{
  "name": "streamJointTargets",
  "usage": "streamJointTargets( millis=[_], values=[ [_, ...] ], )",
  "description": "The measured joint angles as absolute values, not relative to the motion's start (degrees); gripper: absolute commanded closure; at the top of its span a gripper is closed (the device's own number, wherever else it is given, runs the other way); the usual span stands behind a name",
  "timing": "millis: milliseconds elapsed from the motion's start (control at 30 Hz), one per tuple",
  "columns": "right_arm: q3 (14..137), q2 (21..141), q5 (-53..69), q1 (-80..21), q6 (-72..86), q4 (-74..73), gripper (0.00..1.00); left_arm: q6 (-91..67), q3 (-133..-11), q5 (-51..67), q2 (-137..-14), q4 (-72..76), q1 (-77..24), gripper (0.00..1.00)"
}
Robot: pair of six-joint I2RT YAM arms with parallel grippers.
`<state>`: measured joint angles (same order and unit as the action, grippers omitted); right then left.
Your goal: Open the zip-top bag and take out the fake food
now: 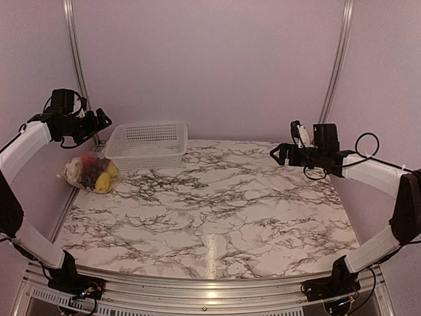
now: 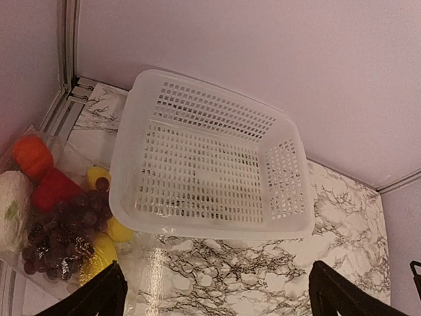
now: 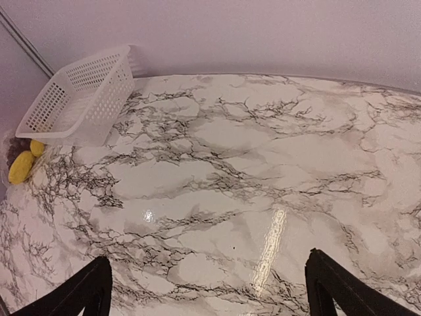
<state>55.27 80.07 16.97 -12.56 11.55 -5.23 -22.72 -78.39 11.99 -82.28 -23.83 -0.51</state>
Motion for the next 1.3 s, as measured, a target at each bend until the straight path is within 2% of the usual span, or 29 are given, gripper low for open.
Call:
streamJointTargets(
  millis=[467, 800, 933, 967, 1067, 1300],
  values=[
    [58.28, 83.64, 23.70, -11.81, 8.58, -7.73, 0.01, -27.24, -80.53, 3.25, -90.24, -36.86, 8.36, 0.01],
    [58.37, 83.68, 24.60, -11.60, 7.81, -8.86, 0.01, -33.98, -84.01, -7.73, -102.04, -42.28, 10.92, 0.01],
    [58.78, 83.68, 24.58, -11.57, 7.42, -10.02, 0.01, -36.38, -86.41, -9.93, -106.96, -42.76, 11.31, 0.07],
    [59.02, 83.68, 24.58, -11.57, 7.38, -10.35, 0.01, -36.95, -86.94, -10.39, -108.07, -42.74, 11.38, 0.09],
    [59.51, 83.68, 24.58, -11.53, 7.20, -10.57, 0.01, -38.22, -87.39, -11.16, -110.37, -42.61, 11.44, 0.25],
    [60.18, 83.68, 24.43, -11.44, 6.74, -11.49, 0.01, -39.86, -87.09, -11.20, -111.83, -41.12, 11.92, 0.71]
  ],
)
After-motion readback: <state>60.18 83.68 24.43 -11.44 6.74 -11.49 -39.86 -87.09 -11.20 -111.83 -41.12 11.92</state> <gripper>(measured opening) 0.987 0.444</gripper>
